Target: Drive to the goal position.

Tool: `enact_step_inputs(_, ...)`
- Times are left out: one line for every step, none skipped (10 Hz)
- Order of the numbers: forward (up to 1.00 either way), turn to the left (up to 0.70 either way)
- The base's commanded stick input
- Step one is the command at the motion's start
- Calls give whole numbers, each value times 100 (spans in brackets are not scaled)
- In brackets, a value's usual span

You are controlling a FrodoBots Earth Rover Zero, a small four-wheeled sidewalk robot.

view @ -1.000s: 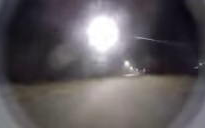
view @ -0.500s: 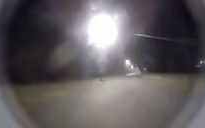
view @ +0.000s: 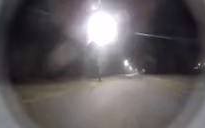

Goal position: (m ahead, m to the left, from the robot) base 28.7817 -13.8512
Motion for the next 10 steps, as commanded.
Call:
enact_step_inputs(85,-9)
enact_step_inputs(85,-3)
enact_step_inputs(85,-2)
enact_step_inputs(85,-2)
enact_step_inputs(85,-3)
enact_step_inputs(85,-9)
enact_step_inputs(85,-13)
enact_step_inputs(85,-16)
enact_step_inputs(85,-18)
enact_step_inputs(85,-17)
